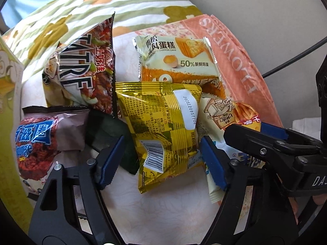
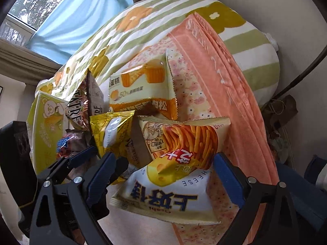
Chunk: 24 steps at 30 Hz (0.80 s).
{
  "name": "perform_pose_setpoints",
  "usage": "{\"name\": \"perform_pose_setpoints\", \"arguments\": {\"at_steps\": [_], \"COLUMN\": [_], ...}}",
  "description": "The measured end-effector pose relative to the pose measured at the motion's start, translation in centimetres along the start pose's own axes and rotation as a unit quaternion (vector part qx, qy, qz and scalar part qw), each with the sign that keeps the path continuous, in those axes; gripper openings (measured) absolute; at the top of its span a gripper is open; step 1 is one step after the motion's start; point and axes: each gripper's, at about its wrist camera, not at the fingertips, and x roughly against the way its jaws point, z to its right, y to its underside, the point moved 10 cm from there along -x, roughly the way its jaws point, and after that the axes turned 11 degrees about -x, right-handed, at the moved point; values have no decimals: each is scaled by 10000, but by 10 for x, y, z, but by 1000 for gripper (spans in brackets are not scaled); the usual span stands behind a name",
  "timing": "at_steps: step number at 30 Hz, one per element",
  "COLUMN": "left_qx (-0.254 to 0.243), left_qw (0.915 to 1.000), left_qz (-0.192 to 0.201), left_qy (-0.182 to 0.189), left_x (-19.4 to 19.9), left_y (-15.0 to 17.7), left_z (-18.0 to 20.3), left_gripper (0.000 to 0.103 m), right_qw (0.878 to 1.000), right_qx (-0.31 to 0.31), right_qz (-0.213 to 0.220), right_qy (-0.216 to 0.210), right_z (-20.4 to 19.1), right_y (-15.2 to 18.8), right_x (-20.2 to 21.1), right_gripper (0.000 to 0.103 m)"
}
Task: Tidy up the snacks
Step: 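Grasp the gold chip bag with left while right grasps the cheese stick bag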
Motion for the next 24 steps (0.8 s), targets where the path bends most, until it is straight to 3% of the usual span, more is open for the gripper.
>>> {"name": "perform_pose_setpoints", "arguments": {"at_steps": [2, 11, 24], "left_qx": [6, 29, -10], "left_qw": [10000, 9998, 9999], "left_qz": [-8, 82, 132], "left_qy": [91, 168, -73], "left_x": [-4, -4, 11], "left_y": [0, -2, 6], "left_z": [2, 3, -2], "left_gripper": [65, 55, 53], "right_qw": [10000, 9999, 9996], "right_qx": [-51, -143, -168], "right_qz": [-30, -59, -235], "right_qy": [29, 76, 24], "right_z": [4, 9, 11], "right_y": [0, -3, 7], "right_x": [-3, -10, -17], "right_gripper": [95, 95, 79]}}
